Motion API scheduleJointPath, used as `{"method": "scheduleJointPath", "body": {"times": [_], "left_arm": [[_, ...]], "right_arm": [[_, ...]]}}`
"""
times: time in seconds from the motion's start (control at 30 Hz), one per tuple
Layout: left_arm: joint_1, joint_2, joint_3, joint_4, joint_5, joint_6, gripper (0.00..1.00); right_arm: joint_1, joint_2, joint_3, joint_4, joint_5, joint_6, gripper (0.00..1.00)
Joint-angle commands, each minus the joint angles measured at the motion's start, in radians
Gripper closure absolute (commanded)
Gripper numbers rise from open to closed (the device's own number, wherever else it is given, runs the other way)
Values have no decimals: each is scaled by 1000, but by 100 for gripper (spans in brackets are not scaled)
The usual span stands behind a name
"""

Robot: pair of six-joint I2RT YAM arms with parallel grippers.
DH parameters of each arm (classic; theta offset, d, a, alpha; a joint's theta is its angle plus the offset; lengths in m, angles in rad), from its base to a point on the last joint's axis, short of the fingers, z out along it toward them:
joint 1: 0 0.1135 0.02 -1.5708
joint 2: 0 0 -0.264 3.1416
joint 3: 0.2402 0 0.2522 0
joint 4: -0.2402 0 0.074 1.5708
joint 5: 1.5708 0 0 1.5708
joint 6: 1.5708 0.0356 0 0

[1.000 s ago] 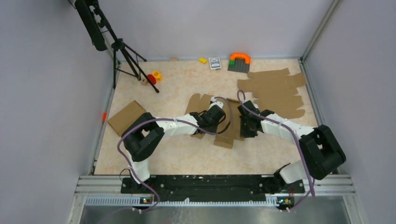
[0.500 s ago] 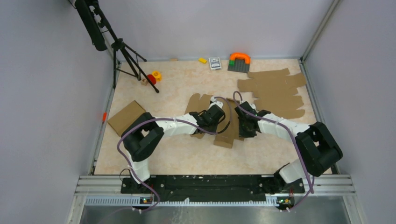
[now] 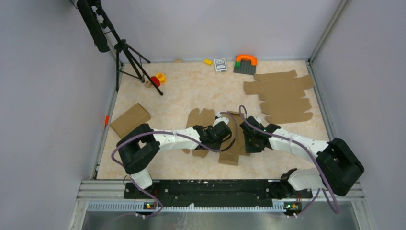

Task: Fold the paper box

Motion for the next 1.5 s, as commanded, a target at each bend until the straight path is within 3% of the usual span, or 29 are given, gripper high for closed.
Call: {"method": "scheduleJointPath", "body": {"times": [0.0, 0.13, 0.27, 0.6, 0.73, 0.8, 0.83, 0.87, 0.97, 1.17, 1.3, 1.47], "left_arm": [[-47, -50, -71, -125, 34, -61, 82], [-47, -92, -39, -180, 2, -17, 81], [-40, -146, 53, -260, -17, 39, 74], [52, -270, 122, -282, 73, 101, 65], [122, -268, 119, -258, 127, 129, 72], [152, -254, 116, -235, 146, 138, 87], [165, -245, 116, -225, 150, 140, 98], [177, -234, 118, -212, 154, 144, 100], [203, -194, 123, -179, 160, 161, 100], [240, -212, 58, -62, 53, 166, 100], [263, -293, -62, 141, 93, 182, 98], [259, -208, 26, 34, 157, 159, 100]], "right_arm": [[30, -97, -30, -53, -88, 50, 75], [27, -178, -5, -31, -100, 54, 73], [24, -199, 94, -75, -63, 31, 64], [-35, -199, 196, -75, -48, -30, 53], [-195, -251, 147, 87, -240, -81, 50], [-255, -253, 129, 192, -298, -87, 48], [-272, -235, 137, 216, -301, -94, 48], [-283, -205, 155, 224, -297, -99, 48], [-317, -65, 220, 234, -299, -109, 48], [-369, 110, 265, 348, -377, -126, 33], [-398, 230, 335, 380, -389, -172, 35], [-409, 375, 435, 383, -372, -211, 39]]}}
